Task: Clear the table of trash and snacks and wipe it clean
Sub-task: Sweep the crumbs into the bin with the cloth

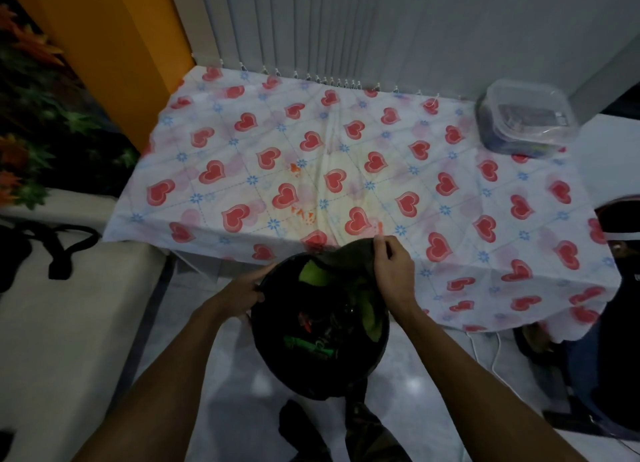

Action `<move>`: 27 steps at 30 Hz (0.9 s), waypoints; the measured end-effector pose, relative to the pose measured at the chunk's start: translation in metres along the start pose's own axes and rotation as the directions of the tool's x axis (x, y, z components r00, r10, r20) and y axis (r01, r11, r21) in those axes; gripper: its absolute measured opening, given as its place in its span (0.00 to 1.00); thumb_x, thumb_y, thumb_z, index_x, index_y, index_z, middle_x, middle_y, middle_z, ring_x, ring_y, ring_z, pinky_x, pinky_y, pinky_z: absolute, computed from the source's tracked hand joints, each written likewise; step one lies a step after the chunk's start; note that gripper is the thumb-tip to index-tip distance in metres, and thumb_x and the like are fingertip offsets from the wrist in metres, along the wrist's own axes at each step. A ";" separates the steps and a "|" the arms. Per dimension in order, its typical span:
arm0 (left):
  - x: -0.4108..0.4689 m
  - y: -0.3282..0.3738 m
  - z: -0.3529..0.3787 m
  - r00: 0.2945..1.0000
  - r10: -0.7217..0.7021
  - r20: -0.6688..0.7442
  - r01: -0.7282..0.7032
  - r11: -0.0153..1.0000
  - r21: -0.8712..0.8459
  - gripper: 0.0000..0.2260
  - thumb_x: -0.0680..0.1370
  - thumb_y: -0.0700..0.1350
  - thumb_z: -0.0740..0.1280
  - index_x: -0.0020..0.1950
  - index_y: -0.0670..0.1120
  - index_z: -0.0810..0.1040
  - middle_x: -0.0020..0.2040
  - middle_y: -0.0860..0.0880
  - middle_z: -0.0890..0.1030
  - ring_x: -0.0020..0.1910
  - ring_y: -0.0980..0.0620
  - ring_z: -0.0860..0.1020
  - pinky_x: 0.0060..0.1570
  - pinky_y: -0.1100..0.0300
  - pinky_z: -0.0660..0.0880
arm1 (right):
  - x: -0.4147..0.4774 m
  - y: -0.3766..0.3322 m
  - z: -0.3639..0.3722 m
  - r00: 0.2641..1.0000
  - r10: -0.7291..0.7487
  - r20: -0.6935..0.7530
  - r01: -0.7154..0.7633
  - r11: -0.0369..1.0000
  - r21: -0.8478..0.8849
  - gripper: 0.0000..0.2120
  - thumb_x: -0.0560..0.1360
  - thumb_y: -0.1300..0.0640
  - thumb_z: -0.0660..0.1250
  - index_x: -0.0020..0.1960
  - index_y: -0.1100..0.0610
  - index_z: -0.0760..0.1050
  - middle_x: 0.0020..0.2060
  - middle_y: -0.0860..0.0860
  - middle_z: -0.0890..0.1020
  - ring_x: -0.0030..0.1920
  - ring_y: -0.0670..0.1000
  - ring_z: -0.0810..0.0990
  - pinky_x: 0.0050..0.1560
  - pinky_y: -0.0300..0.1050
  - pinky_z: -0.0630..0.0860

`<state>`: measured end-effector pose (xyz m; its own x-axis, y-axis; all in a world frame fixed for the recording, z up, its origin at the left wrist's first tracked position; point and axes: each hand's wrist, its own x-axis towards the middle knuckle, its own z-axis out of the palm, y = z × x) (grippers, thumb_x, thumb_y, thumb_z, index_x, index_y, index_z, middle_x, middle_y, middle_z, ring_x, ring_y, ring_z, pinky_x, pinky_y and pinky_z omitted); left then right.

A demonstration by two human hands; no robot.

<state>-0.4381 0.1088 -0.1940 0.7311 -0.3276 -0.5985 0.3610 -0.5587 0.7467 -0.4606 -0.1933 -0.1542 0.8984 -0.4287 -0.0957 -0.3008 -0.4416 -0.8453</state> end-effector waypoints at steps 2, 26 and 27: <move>-0.002 -0.004 -0.001 1.000 -0.008 -0.018 0.008 1.000 0.001 0.39 0.76 0.26 0.61 0.75 0.64 0.66 0.60 0.51 0.81 0.43 0.67 0.82 0.33 0.70 0.78 | 0.001 0.009 -0.006 0.999 0.048 -0.005 -0.048 0.990 -0.133 0.18 0.80 0.38 0.59 0.47 0.51 0.76 0.40 0.46 0.82 0.43 0.46 0.80 0.44 0.42 0.75; 0.003 -0.093 0.075 0.956 -0.270 -0.113 0.235 0.939 -0.253 0.33 0.78 0.34 0.67 0.68 0.73 0.71 0.51 0.48 0.85 0.49 0.47 0.85 0.36 0.44 0.84 | -0.034 0.136 -0.003 0.736 0.534 0.416 -0.483 0.845 -0.231 0.16 0.76 0.46 0.71 0.60 0.52 0.81 0.54 0.53 0.84 0.54 0.55 0.82 0.60 0.54 0.79; 0.005 -0.098 0.080 0.955 -0.274 -0.117 0.234 0.933 -0.272 0.32 0.79 0.36 0.69 0.66 0.74 0.72 0.53 0.49 0.84 0.51 0.47 0.84 0.37 0.44 0.84 | -0.034 0.142 0.002 0.735 0.537 0.414 -0.481 0.843 -0.240 0.16 0.76 0.46 0.71 0.60 0.51 0.81 0.54 0.53 0.84 0.53 0.55 0.82 0.59 0.53 0.80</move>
<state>-0.5164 0.1013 -0.2937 0.6667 -0.0707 -0.7420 0.6659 -0.3907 0.6356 -0.5330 -0.2402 -0.2717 0.6311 -0.2263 -0.7420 -0.7627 -0.3553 -0.5404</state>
